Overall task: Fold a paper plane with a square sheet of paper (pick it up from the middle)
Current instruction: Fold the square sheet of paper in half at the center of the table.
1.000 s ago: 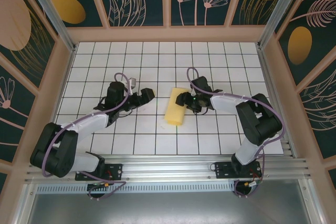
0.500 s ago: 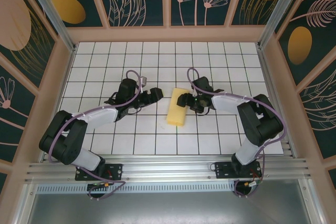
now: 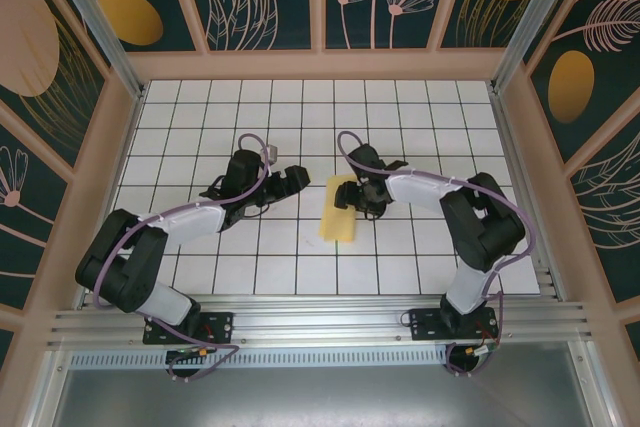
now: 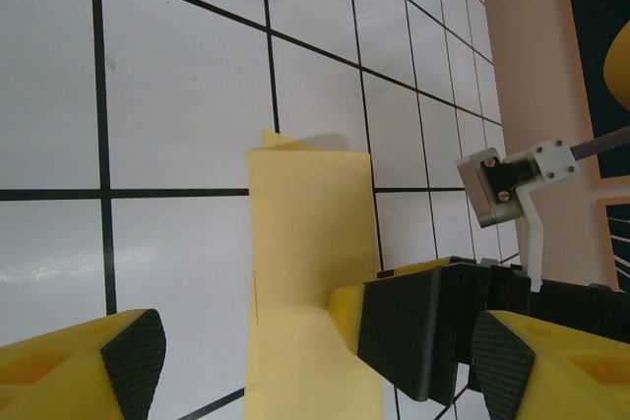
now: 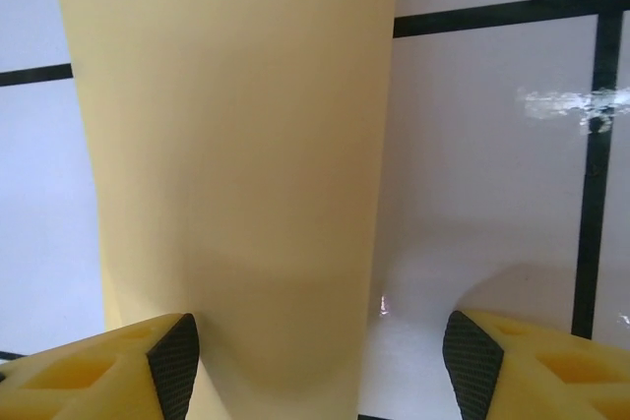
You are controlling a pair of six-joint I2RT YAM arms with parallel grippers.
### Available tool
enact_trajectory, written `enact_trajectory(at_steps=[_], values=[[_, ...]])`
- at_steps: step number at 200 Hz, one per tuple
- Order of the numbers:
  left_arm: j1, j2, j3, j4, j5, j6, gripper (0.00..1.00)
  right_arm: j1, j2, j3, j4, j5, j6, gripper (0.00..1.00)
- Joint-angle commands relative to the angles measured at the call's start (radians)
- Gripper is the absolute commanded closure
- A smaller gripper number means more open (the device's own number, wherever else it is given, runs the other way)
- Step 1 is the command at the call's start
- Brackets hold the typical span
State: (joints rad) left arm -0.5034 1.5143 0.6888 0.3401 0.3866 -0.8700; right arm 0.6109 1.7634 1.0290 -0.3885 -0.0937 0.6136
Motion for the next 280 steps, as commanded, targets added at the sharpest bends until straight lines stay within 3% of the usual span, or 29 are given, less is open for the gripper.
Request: enact_trajectory(at_steps=[1,48,243,280], values=[[-0.005,0.015,0.026,0.004,-0.003,-0.008,0.16,-0.003,0.028,0.025,-0.055,0.085,0.079,0.29],[-0.004,0.017,0.019,0.010,-0.003,-0.008,0.15,-0.029,0.019,-0.006,0.016,-0.003,0.129,0.29],[-0.004,0.053,0.025,0.028,0.021,-0.004,0.21,-0.009,0.153,0.033,-0.076,0.104,0.075,0.25],[-0.004,0.065,0.033,0.028,0.028,-0.003,0.30,-0.008,0.160,0.033,-0.082,0.124,0.076,0.25]])
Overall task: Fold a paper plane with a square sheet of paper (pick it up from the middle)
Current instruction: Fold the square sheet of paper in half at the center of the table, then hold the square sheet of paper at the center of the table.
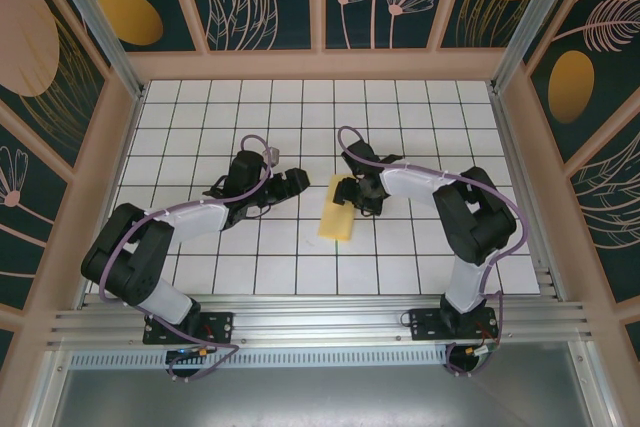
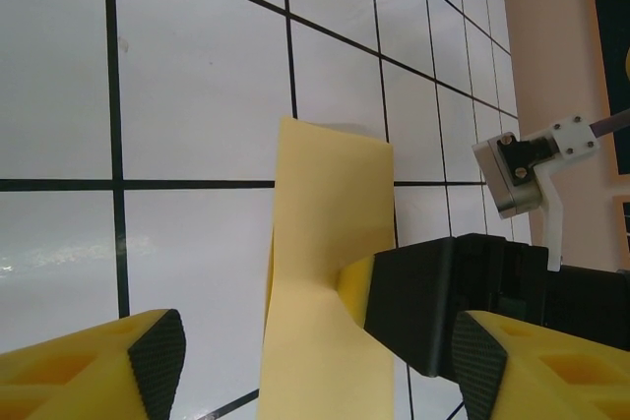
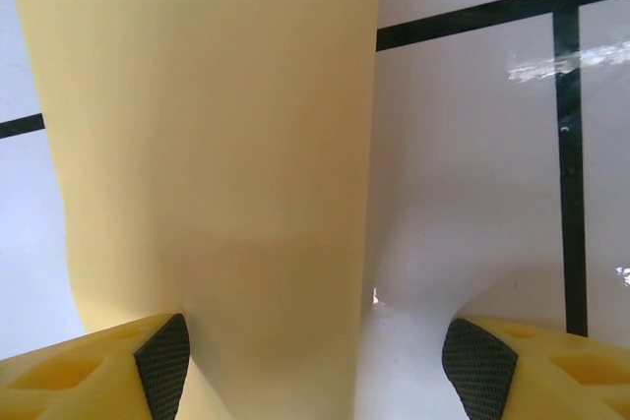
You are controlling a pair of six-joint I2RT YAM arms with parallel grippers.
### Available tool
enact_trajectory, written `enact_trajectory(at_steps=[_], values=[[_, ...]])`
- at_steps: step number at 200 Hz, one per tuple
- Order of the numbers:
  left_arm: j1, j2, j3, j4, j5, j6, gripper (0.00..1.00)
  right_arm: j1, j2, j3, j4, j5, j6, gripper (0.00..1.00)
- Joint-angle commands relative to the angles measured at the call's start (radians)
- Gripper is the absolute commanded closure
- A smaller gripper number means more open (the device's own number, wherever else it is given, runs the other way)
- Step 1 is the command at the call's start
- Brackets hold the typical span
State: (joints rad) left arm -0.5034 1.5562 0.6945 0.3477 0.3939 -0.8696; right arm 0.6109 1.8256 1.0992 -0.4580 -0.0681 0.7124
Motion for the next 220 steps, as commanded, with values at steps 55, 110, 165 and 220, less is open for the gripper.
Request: enact_trajectory(at_steps=[55,110,165,220], values=[[-0.012,0.108,0.089,-0.030,0.041,-0.005,0.79,-0.007,0.117,-0.047,-0.014,0.113,-0.018,0.25],[-0.052,0.243,0.197,-0.082,0.055,-0.015,1.00,-0.002,0.125,-0.058,-0.005,0.114,-0.014,0.25],[-0.074,0.318,0.265,-0.103,0.066,-0.021,1.00,0.000,0.128,-0.061,-0.004,0.119,-0.013,0.25],[-0.116,0.385,0.369,-0.248,0.017,0.027,1.00,0.000,0.135,-0.061,0.000,0.114,-0.010,0.25]])
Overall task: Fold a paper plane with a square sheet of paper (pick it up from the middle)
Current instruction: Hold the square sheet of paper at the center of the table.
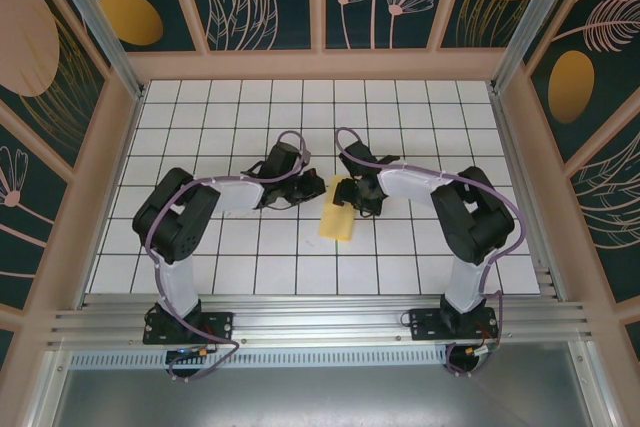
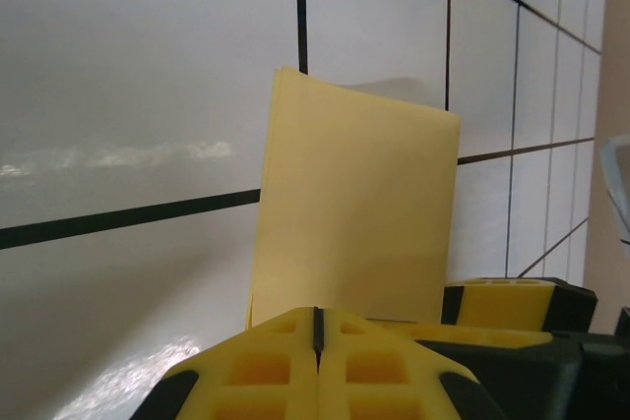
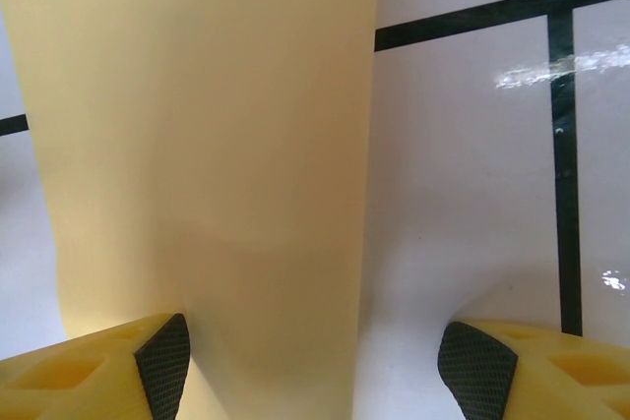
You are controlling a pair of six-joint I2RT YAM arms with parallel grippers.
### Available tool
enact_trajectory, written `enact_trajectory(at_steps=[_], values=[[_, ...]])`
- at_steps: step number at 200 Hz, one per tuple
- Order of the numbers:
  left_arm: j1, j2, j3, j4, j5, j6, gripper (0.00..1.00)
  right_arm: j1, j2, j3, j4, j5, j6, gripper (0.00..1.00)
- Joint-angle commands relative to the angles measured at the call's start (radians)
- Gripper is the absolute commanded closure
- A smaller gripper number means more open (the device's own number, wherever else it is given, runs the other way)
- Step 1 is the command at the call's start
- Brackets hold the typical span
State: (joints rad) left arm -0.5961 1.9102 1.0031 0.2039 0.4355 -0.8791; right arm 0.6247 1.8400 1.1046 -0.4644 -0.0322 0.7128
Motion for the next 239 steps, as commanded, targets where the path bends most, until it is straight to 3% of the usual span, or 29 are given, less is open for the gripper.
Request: enact_trajectory(at_steps=[1,142,239], values=[[-0.023,0.032,0.062,-0.106,-0.024,0.037,1.00,-0.013,0.121,-0.066,0.007,0.078,-0.010,0.25],[-0.042,0.082,0.091,-0.159,-0.037,0.050,1.00,-0.010,0.120,-0.072,0.006,0.080,-0.009,0.25],[-0.056,0.114,0.090,-0.252,-0.128,0.091,1.00,-0.023,0.043,-0.013,-0.001,0.056,-0.050,0.23]])
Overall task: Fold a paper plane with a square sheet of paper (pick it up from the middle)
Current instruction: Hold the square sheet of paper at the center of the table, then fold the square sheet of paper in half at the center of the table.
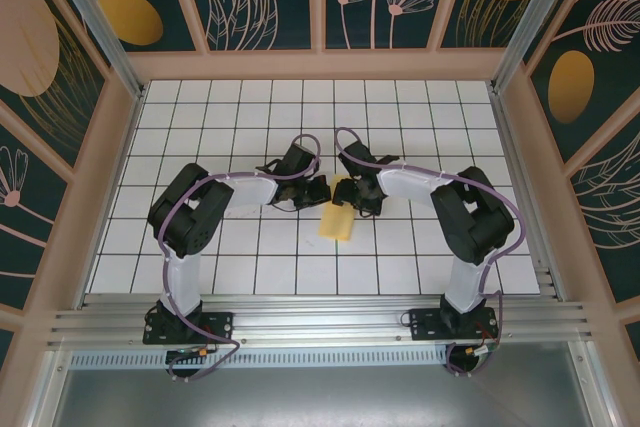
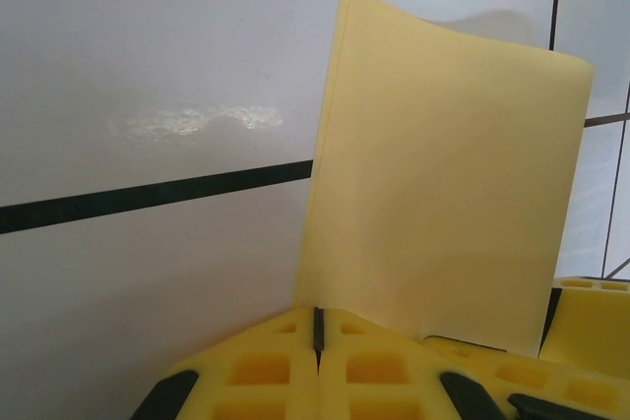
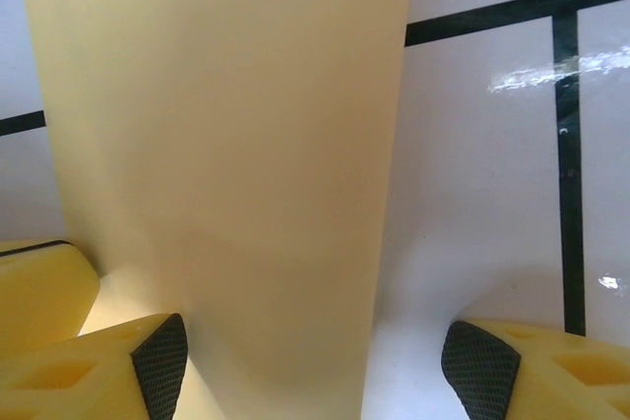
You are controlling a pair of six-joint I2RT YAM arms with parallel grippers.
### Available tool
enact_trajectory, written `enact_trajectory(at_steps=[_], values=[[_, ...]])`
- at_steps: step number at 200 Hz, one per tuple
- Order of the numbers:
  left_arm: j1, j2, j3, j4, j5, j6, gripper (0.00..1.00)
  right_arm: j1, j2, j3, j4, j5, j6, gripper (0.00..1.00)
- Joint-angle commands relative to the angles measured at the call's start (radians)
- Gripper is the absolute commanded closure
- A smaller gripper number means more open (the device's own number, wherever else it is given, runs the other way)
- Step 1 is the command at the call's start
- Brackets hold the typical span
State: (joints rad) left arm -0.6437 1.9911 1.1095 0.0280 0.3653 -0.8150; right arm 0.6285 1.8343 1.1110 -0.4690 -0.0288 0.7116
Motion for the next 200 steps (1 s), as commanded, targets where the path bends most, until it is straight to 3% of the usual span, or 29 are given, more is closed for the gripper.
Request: enact_trajectory(at_steps=[1,44,63,93,112,200], values=[[-0.007,0.034,-0.017,-0.077,-0.058,0.028,1.00,-0.028,0.044,-0.018,0.005,0.051,-0.050,0.23],[-0.007,0.033,-0.023,-0.079,-0.067,0.038,1.00,-0.062,-0.166,-0.081,0.092,-0.009,-0.026,0.20],[-0.007,0.034,-0.021,-0.080,-0.066,0.041,1.00,-0.076,-0.255,-0.156,0.188,-0.078,0.002,0.24],[-0.007,0.031,-0.023,-0.080,-0.065,0.042,1.00,-0.115,-0.337,-0.277,0.419,-0.306,0.045,0.78],[-0.007,0.031,-0.021,-0.079,-0.066,0.043,1.00,-0.115,-0.338,-0.311,0.493,-0.375,0.075,0.97],[-0.007,0.045,-0.016,-0.085,-0.067,0.047,1.00,-0.136,-0.236,-0.381,0.549,-0.448,0.043,0.96]])
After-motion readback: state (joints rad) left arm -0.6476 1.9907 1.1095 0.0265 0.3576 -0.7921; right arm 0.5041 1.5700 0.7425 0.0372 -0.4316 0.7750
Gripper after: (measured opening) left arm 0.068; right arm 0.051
